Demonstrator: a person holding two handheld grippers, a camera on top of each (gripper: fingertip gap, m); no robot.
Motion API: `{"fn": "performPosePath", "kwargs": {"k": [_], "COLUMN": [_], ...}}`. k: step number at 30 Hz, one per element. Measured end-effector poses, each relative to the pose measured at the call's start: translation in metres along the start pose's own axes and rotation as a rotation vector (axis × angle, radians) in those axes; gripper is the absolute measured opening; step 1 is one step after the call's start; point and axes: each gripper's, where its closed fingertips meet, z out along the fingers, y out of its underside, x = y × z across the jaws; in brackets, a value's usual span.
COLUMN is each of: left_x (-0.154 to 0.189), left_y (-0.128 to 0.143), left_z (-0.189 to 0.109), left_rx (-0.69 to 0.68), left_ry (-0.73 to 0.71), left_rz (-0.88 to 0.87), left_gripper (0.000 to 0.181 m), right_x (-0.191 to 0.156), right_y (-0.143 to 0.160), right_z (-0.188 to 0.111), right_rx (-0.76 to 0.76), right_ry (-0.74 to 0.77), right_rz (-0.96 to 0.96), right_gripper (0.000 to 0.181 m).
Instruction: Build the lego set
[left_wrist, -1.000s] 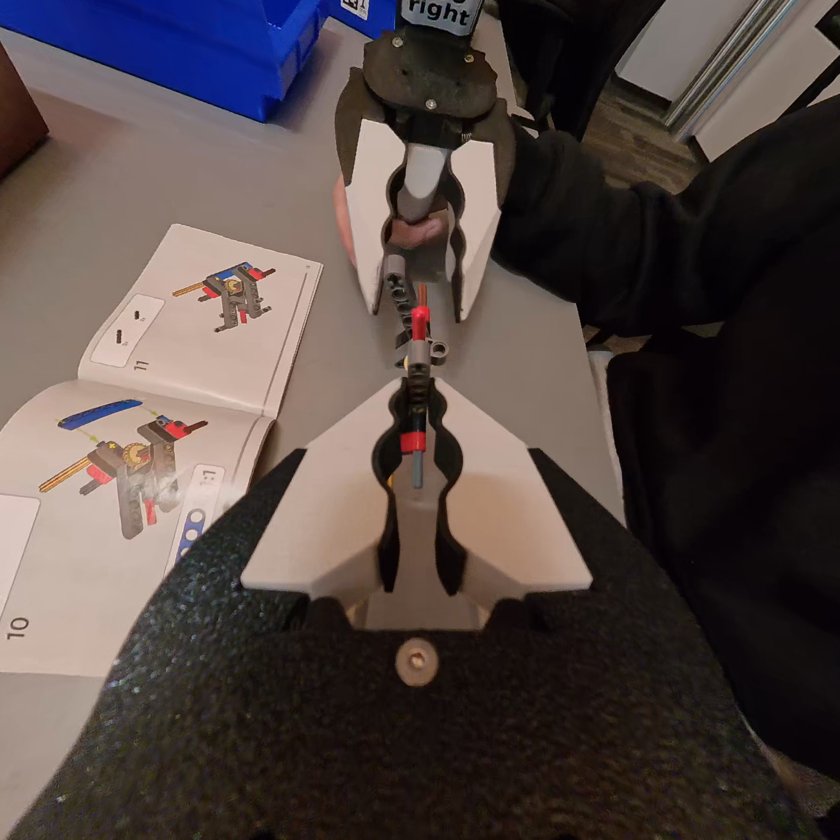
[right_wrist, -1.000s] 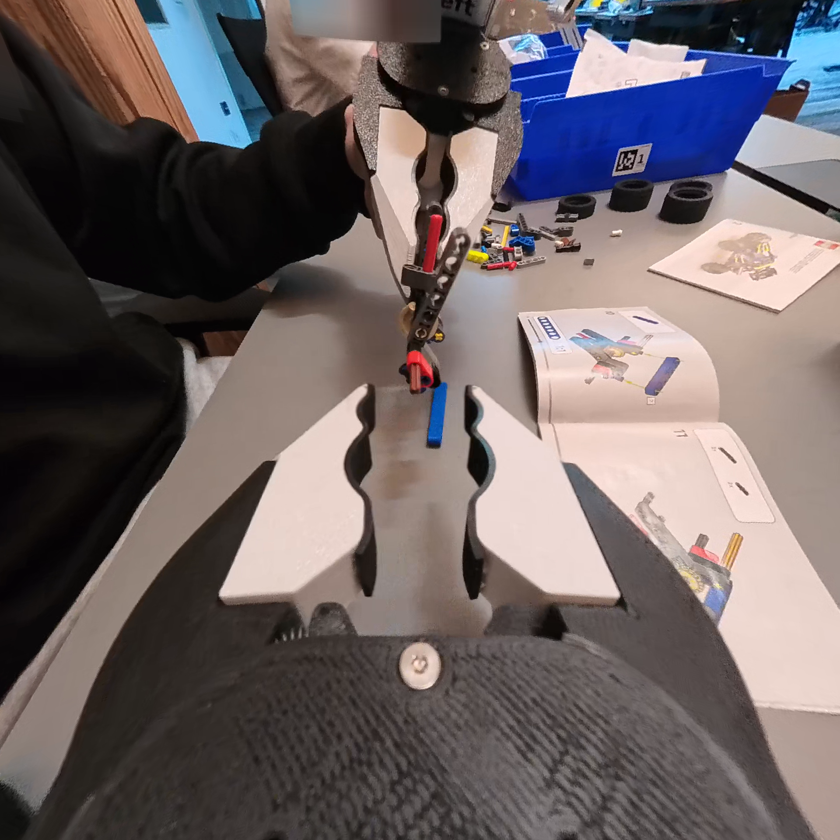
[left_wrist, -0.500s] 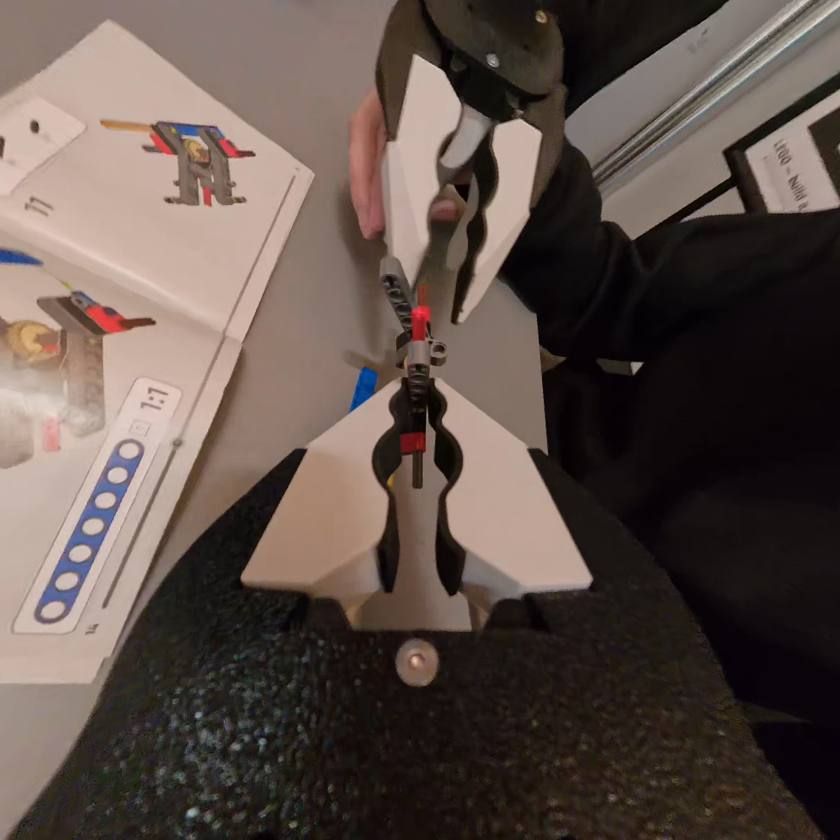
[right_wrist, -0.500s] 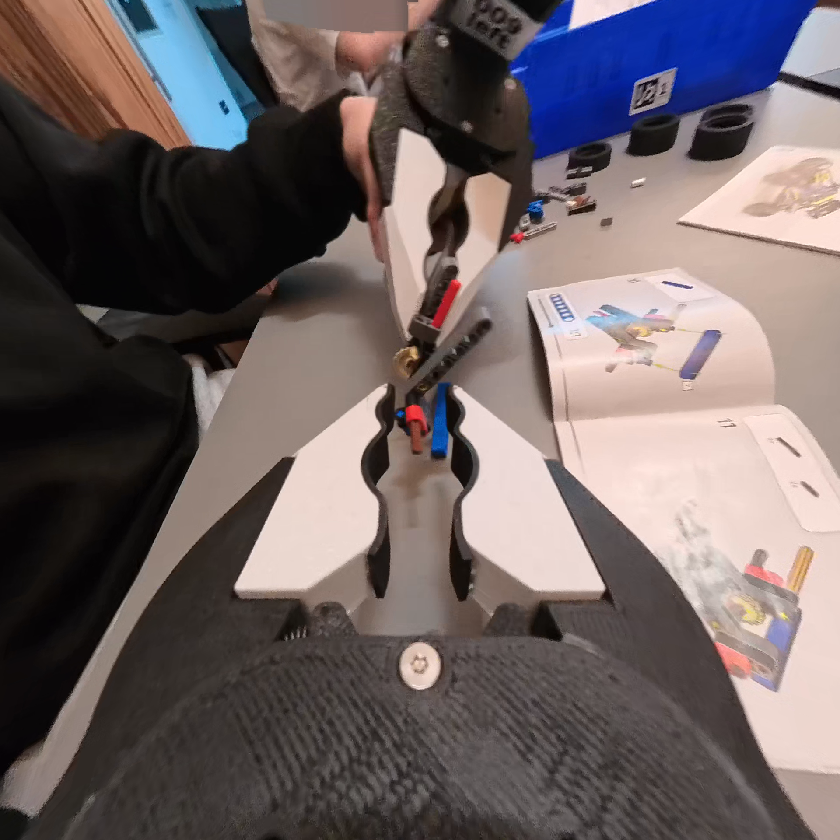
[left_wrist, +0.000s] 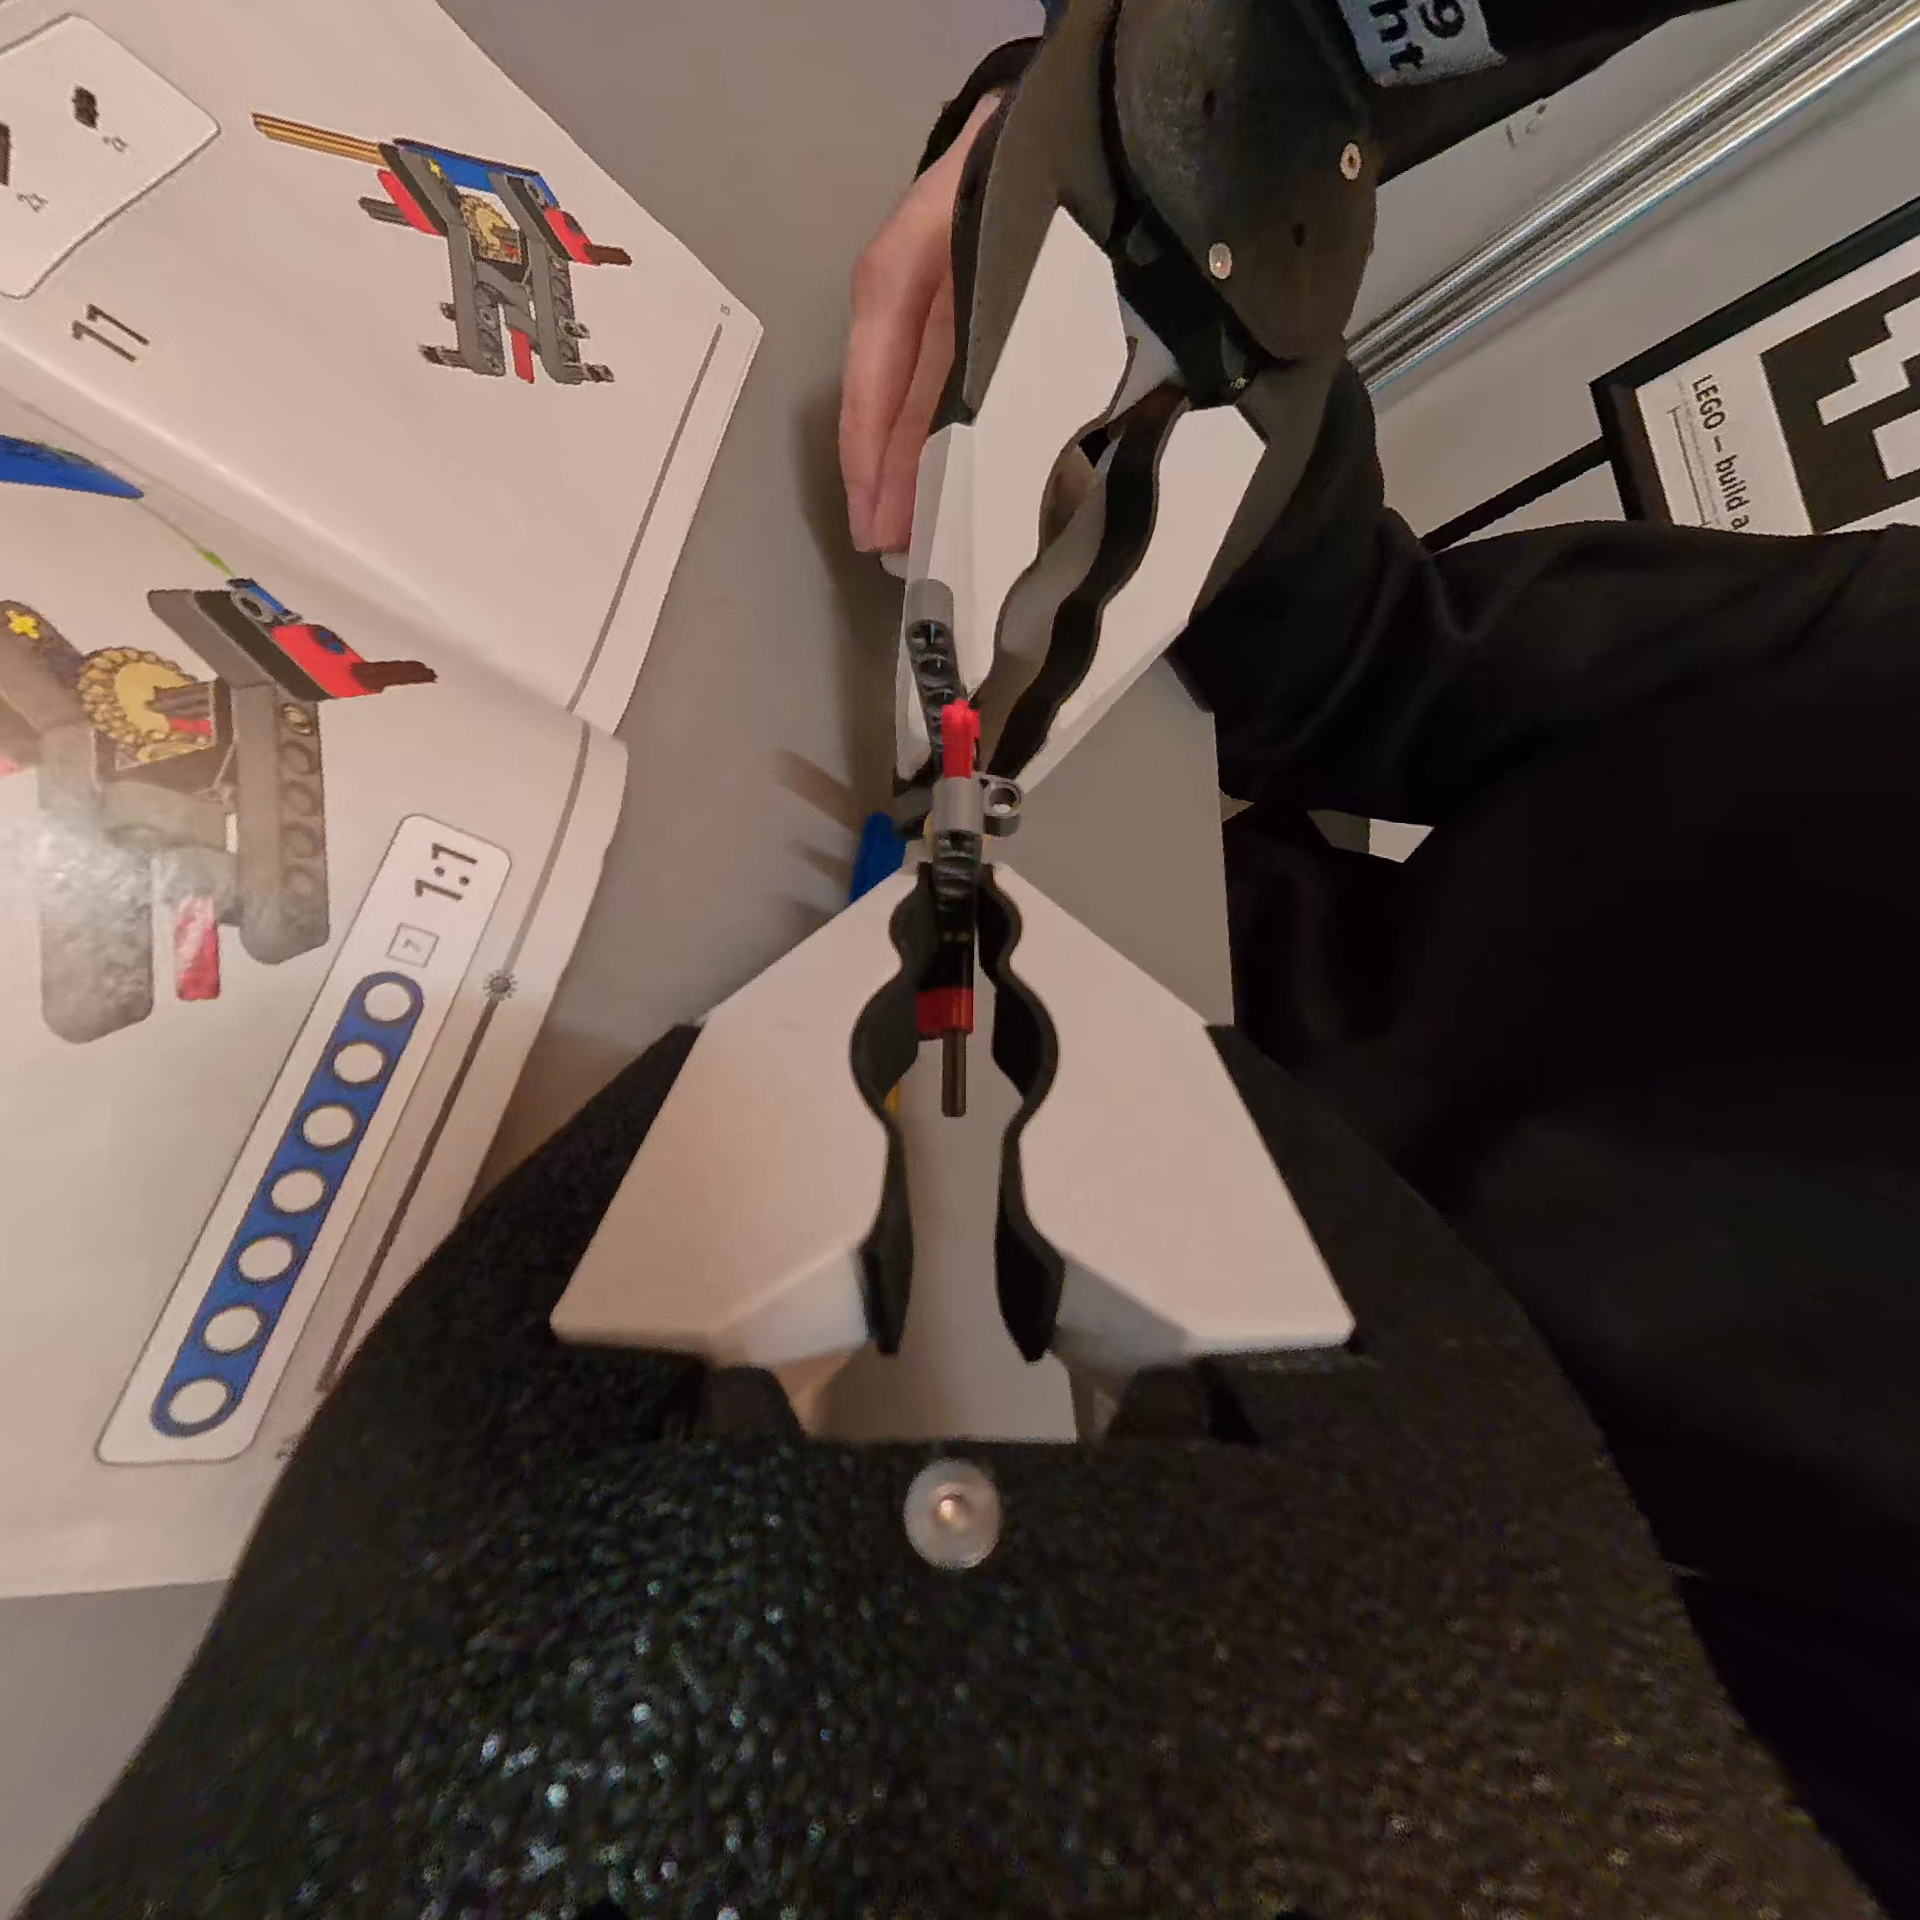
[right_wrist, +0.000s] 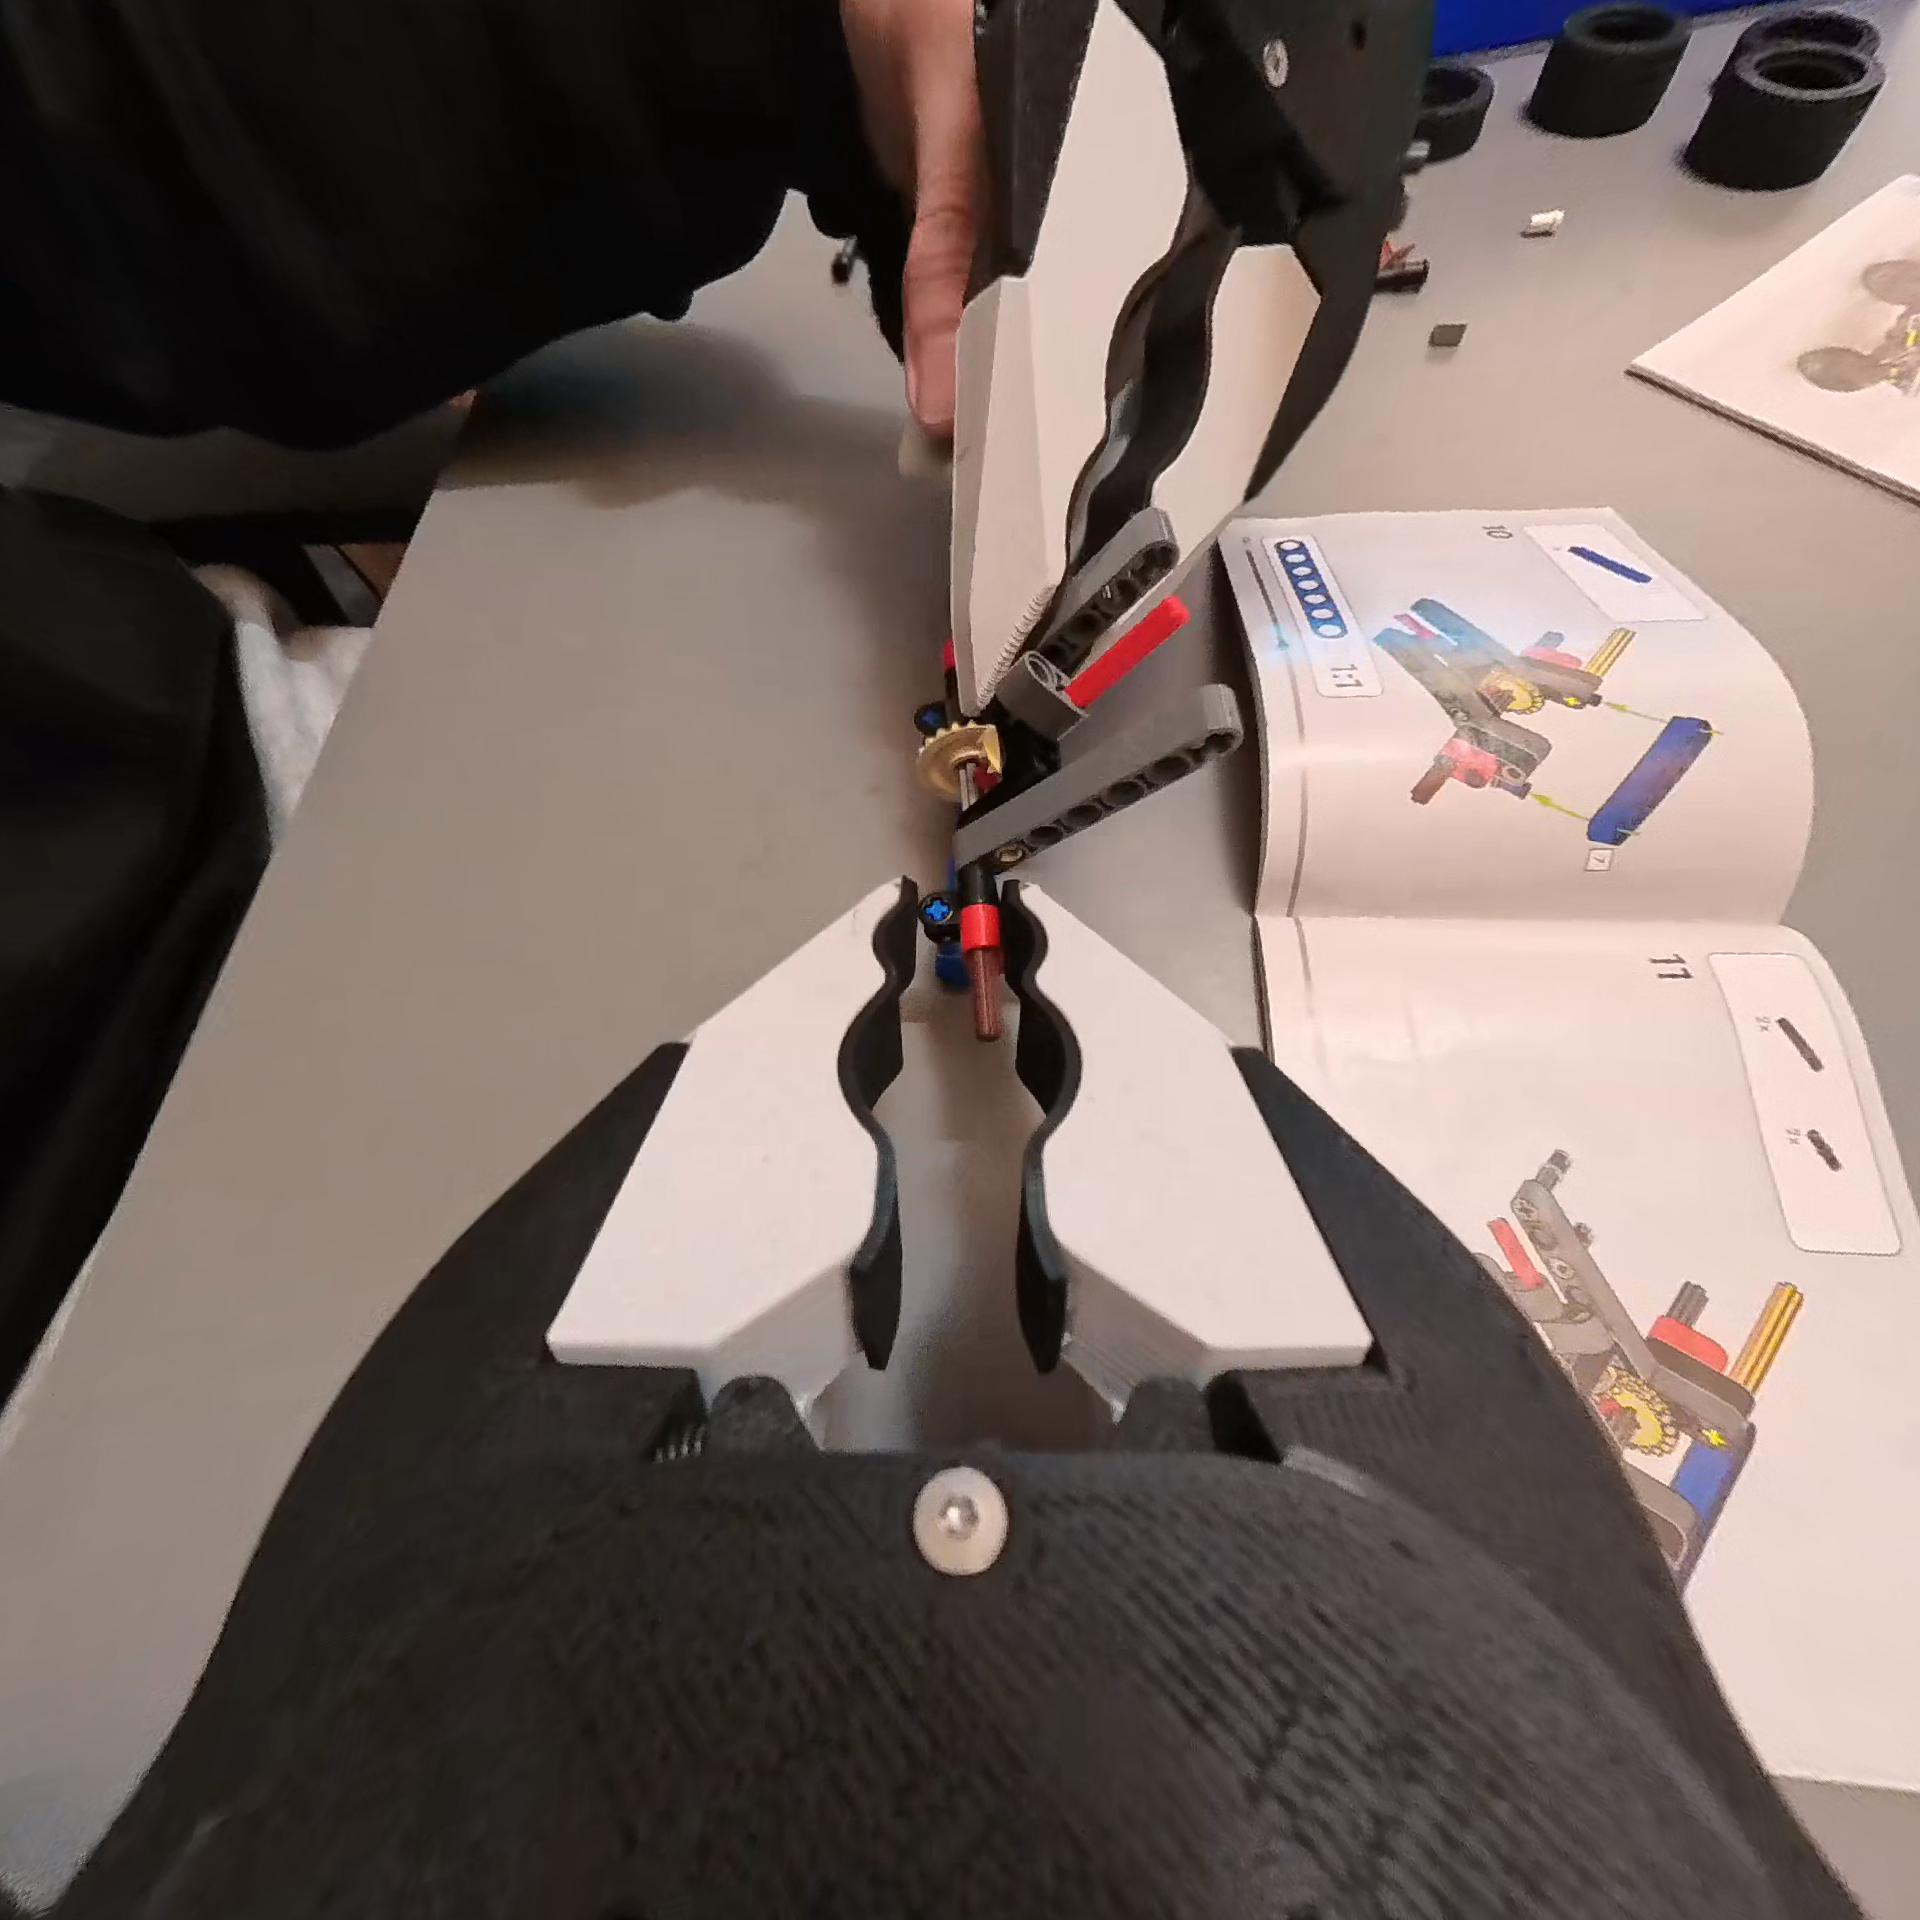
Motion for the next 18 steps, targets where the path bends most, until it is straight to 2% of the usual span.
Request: {"fn": "performPosePath", "kwargs": {"k": [7,10,14,18], "left_x": [-0.006,-0.008,-0.006,-0.009], "left_y": [-0.001,-0.006,-0.005,0.008], "left_z": [0.002,-0.001,-0.008,-0.018], "left_rx": [0.028,0.073,0.106,0.06], "left_ry": [-0.005,-0.026,-0.09,-0.231], "left_rz": [0.015,0.04,0.171,0.309], "left_gripper": [0.005,0.024,0.033,0.041], "right_x": [0.001,-0.002,-0.003,0.0], "right_y": [0.005,-0.001,-0.002,0.0], "right_z": [0.003,0.001,0.002,0.004], "right_rx": [-0.024,0.013,0.023,0.009], "right_ry": [-0.015,-0.05,-0.074,-0.069], "right_rz": [0.024,0.071,0.128,0.166], "right_gripper": [0.014,0.014,0.014,0.013]}}
